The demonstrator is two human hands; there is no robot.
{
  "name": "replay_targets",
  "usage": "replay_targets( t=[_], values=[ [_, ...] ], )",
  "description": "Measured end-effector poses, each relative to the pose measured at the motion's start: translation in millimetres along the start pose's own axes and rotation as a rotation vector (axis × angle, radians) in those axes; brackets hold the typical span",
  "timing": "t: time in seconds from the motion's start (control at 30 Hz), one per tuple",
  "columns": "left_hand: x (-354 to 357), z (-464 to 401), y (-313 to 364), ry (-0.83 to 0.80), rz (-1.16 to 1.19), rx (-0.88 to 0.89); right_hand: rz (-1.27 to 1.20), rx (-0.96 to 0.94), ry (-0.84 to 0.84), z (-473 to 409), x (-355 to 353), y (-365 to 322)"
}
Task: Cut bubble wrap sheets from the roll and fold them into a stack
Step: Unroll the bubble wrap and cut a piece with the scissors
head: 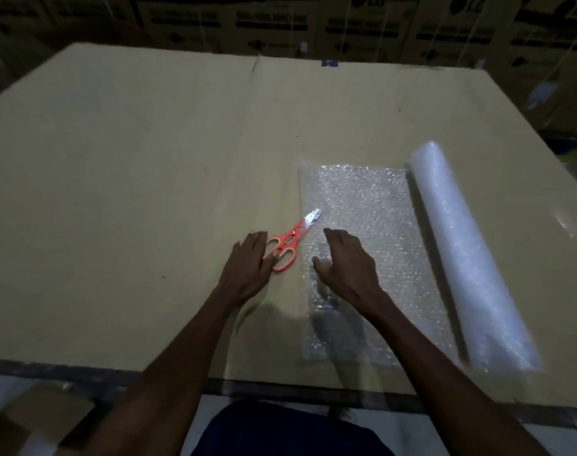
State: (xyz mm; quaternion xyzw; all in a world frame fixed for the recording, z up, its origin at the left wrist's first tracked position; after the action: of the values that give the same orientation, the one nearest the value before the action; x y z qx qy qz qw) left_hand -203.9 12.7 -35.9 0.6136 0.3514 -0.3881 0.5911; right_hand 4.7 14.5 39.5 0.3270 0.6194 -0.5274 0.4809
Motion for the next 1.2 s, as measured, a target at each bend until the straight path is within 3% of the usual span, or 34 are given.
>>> replay_targets(
  t=[0.1, 0.27, 0.43, 0.63, 0.7, 0.8, 0.9, 1.03, 1.2],
  values=[
    [-7, 5, -20, -0.004, 0.016, -0.009, -0.095, 0.052, -0.011, -9, 18, -41],
    [-17, 18, -53, 0.009, 0.001, -0.001, -0.177, 0.307, -0.015, -24, 44, -73],
    [-19, 32, -63, 0.024, 0.055, -0.009, -0.145, 0.423, 0.006, -29, 50, -80],
    [-19, 33, -59, 0.087, 0.038, 0.084, -0.371, 0.606, 0.0, -32, 49, -70],
    [-20, 27, -57, 0.101, 0.024, 0.091, -0.515, 0.649, -0.003, -30, 48, -65],
    [-20, 20, -53, 0.078, 0.019, 0.066, -1.053, 0.714, -0.066, -17, 60, -69],
    [-23, 19, -51, 0.084, 0.033, 0.044, -1.343, 0.715, -0.191, 1, 67, -74],
    [-26, 27, -41, 0.138, 0.045, 0.061, -1.447, 0.613, -0.293, 25, 61, -70],
    [-20, 39, -11, 0.192, 0.017, 0.082, -1.57, 0.536, -0.217, 57, 41, -48]
  ],
)
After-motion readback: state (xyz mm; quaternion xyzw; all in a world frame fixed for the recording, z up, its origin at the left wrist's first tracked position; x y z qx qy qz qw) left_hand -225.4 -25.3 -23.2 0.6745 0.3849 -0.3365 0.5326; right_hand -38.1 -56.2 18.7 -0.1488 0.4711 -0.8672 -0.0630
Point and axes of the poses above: each hand's wrist, its own z-axis away from the middle knuckle, its own x-axis out of the palm, y = z × x, the point moved 7 cm from there along -z, towards the middle knuckle, and after that the axes turned 1 degree about z, right-handed, at the moved point
